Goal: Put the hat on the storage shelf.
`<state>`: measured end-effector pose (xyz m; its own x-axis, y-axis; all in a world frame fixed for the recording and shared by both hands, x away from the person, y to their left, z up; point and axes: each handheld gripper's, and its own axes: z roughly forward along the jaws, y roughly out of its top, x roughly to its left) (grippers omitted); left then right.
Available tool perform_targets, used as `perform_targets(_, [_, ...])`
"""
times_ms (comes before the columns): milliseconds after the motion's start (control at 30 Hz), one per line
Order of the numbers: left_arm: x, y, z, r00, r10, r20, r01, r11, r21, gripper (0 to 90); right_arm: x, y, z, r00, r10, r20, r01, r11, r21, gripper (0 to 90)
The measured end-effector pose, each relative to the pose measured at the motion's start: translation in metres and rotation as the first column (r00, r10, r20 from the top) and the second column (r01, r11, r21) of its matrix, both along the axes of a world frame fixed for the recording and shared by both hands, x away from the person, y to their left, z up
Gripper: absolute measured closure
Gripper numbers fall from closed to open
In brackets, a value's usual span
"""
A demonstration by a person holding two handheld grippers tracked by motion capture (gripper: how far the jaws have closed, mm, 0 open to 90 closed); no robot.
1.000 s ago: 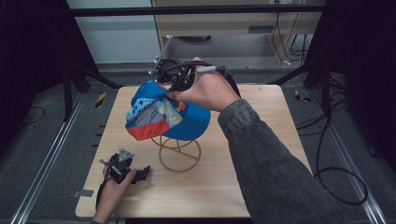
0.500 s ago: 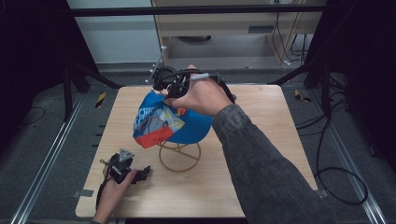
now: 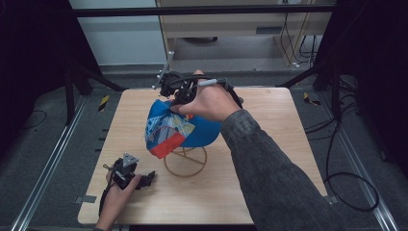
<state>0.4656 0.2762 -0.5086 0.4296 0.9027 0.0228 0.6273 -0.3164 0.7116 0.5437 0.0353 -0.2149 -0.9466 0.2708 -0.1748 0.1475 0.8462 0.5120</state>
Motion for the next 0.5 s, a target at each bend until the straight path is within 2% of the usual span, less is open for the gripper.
perform_targets(167, [-0.0001, -0.0001, 0.0000, 1.0000, 0.000, 0.000, 0.000, 1.0000, 0.000, 0.0, -0.0003, -0.0015, -0.0008, 1.0000, 0.004, -0.005, -0.004, 1.000, -0.001, 77.2])
perform_targets(300, [0.0000, 0.0000, 0.0000, 1.0000, -0.003, -0.001, 0.003, 1.0000, 0.002, 0.0, -0.0006, -0.0037, -0.0014, 0.9999, 0.003, -0.010, -0.003, 1.000, 0.000, 76.6])
perform_targets(500, [-0.0001, -0.0003, 0.0000, 1.0000, -0.004, 0.000, 0.004, 1.0000, 0.001, 0.0, -0.0013, -0.0075, -0.0022, 0.9998, -0.006, -0.018, 0.007, 1.000, 0.018, 71.4])
